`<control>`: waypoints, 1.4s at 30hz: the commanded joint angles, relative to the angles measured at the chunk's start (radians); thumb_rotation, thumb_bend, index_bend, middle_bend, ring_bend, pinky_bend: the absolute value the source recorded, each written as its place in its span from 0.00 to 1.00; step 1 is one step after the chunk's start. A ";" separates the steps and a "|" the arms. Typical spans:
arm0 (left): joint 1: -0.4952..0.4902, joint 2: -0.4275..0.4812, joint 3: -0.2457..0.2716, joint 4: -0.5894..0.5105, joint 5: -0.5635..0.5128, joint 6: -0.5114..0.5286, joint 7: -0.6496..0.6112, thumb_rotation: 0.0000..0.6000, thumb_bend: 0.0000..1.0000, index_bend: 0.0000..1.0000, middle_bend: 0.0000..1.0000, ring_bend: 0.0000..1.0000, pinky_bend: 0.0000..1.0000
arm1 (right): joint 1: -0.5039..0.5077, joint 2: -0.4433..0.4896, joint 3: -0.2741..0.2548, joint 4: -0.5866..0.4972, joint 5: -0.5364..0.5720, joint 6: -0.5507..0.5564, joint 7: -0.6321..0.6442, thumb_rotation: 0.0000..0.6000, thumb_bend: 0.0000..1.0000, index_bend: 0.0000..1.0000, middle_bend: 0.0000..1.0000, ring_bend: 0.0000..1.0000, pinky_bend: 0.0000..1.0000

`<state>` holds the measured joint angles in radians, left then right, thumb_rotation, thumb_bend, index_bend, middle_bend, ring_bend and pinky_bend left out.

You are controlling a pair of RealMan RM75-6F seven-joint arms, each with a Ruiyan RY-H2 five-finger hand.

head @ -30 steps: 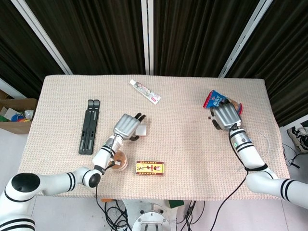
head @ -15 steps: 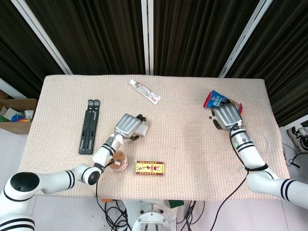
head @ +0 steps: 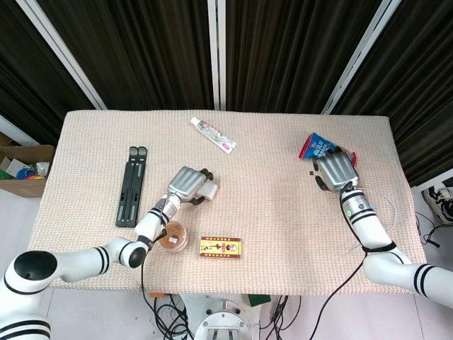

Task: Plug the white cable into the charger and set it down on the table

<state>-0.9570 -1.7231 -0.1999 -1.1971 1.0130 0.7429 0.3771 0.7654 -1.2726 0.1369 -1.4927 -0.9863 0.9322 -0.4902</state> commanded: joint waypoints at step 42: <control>0.002 0.126 -0.070 -0.234 -0.190 0.113 0.067 0.91 0.32 0.55 0.50 0.77 1.00 | 0.159 -0.130 0.061 -0.086 0.173 -0.029 -0.192 1.00 1.00 0.58 0.58 0.34 0.33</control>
<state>-0.9478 -1.6304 -0.2616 -1.3835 0.8717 0.8300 0.3986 0.8950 -1.3771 0.1841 -1.5572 -0.8508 0.8914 -0.6440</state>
